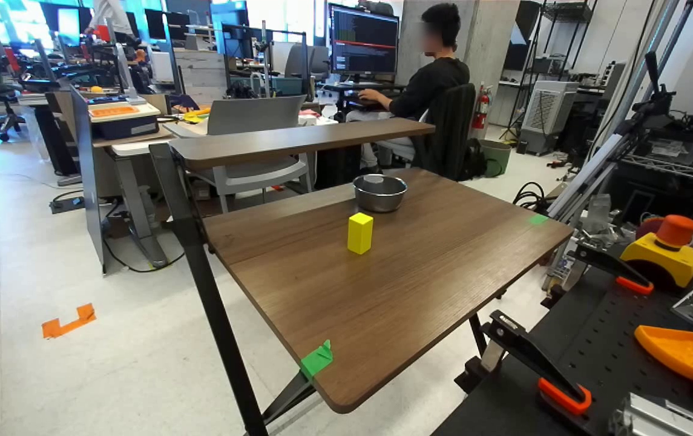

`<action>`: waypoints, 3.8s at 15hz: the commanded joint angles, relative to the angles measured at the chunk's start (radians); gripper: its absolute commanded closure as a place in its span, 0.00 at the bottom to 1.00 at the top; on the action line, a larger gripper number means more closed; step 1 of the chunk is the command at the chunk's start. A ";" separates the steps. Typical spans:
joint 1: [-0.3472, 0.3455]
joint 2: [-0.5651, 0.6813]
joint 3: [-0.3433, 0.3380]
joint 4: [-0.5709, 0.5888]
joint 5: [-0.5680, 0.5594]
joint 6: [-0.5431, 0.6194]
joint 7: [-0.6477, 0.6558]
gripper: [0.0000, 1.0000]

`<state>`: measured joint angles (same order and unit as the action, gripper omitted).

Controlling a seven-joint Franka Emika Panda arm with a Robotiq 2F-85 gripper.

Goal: Move the yellow block to the right

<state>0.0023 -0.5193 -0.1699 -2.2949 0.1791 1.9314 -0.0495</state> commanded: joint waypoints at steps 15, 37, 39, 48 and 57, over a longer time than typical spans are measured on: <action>0.116 0.943 0.210 0.403 -0.283 0.252 0.221 0.00; 0.189 1.424 0.190 0.896 -0.281 0.012 0.190 0.44; 0.190 1.469 0.183 0.953 -0.285 -0.027 0.194 0.60; 0.130 1.186 0.213 0.693 -0.266 -0.001 0.054 0.91; -0.091 1.225 0.097 0.787 -0.217 -0.086 0.081 0.91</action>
<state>-0.0331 0.6246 -0.0453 -1.5896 -0.0760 1.8905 0.0262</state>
